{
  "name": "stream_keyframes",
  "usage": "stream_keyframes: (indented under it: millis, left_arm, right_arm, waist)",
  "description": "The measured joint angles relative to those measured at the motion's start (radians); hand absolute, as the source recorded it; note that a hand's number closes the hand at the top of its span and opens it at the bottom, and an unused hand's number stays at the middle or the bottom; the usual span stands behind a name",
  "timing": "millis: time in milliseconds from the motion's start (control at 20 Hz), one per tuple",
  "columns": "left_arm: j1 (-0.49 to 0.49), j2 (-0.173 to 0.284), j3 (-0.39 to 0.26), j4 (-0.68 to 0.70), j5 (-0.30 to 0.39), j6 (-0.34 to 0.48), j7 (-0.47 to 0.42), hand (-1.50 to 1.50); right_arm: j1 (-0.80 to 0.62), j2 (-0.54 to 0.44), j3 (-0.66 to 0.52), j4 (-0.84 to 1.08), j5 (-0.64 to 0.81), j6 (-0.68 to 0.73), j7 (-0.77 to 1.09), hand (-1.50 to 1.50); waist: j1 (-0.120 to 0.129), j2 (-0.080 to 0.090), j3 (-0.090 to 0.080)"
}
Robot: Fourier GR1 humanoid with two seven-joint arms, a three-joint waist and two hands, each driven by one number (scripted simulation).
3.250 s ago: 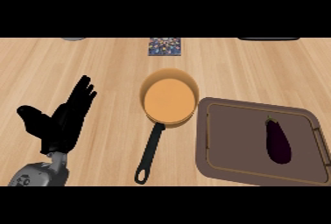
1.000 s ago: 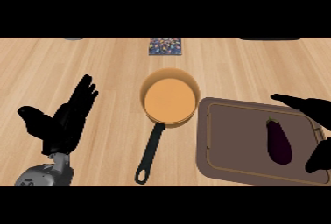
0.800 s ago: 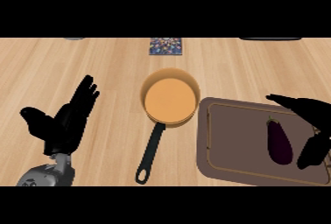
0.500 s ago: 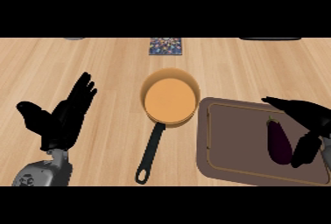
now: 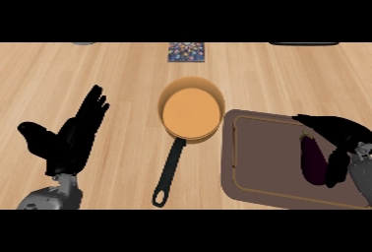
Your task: Pick the eggplant from the tray and place it in the pot
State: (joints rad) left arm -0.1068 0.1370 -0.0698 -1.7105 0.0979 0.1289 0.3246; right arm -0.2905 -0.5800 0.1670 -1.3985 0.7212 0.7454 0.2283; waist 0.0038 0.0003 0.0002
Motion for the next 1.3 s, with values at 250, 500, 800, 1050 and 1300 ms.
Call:
stream_keyframes:
  millis: [250,500,800,1050,1300]
  left_arm:
    - [-0.006,-0.011,0.014,0.004,-0.008,-0.013,0.001,0.0]
    - [-0.037,-0.018,0.033,0.024,-0.013,-0.019,0.016,0.0]
    - [-0.012,-0.026,0.032,0.02,-0.016,-0.037,0.001,0.0]
    - [-0.018,-0.034,0.044,0.022,-0.021,-0.041,0.004,0.0]
    - [-0.005,-0.021,0.065,0.009,-0.017,-0.034,0.021,0.0]
  right_arm:
    - [-0.01,0.029,0.002,0.026,0.064,0.02,-0.012,-1.5]
    - [-0.015,0.059,-0.003,0.096,0.11,-0.017,-0.075,1.5]
    - [0.007,0.074,-0.009,0.082,0.122,-0.085,-0.193,1.5]
    - [-0.005,0.09,-0.029,0.1,0.155,-0.101,-0.243,1.5]
    - [0.036,0.283,-0.094,-0.001,0.187,-0.194,0.082,1.5]
  waist:
    - [-0.001,0.0,0.0]
    - [-0.001,0.0,-0.001]
    - [-0.001,-0.003,-0.004]
    - [-0.002,-0.002,-0.004]
    - [-0.035,-0.019,-0.01]
